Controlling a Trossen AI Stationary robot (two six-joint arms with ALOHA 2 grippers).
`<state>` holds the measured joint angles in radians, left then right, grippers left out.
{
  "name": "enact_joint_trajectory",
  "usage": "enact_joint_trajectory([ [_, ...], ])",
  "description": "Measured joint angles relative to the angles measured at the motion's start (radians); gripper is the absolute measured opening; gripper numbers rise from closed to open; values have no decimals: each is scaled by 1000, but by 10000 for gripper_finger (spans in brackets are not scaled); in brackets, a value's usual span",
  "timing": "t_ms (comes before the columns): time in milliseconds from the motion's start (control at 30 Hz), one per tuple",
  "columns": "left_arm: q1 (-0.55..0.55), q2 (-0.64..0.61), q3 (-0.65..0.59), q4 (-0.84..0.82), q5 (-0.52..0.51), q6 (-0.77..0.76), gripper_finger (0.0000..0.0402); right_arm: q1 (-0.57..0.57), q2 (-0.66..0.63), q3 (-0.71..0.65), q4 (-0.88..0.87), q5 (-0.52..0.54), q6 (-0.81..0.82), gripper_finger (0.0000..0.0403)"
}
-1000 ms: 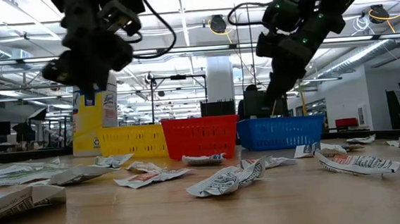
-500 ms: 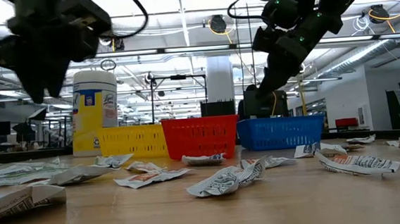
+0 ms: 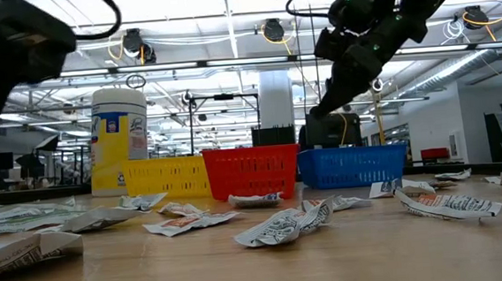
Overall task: Pick & Place First Aid Supplies
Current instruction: Put the alcohol pad into the blue bin
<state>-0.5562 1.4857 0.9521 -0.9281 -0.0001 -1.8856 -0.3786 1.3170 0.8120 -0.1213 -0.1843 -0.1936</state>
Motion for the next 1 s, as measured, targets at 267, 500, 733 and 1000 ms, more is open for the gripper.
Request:
enact_joint_trajectory([
  [267,-28,108,-34,91,9,-39,124,0,0,0,21,3,-5,171],
  [500,-29,224,-26,134,67,-51,124,0,0,0,28,4,-10,171],
  [733,-29,238,-28,126,70,-37,69,0,0,0,44,4,-22,171],
  [1000,-27,227,-30,117,71,-31,3,0,0,0,43,4,-80,171],
])
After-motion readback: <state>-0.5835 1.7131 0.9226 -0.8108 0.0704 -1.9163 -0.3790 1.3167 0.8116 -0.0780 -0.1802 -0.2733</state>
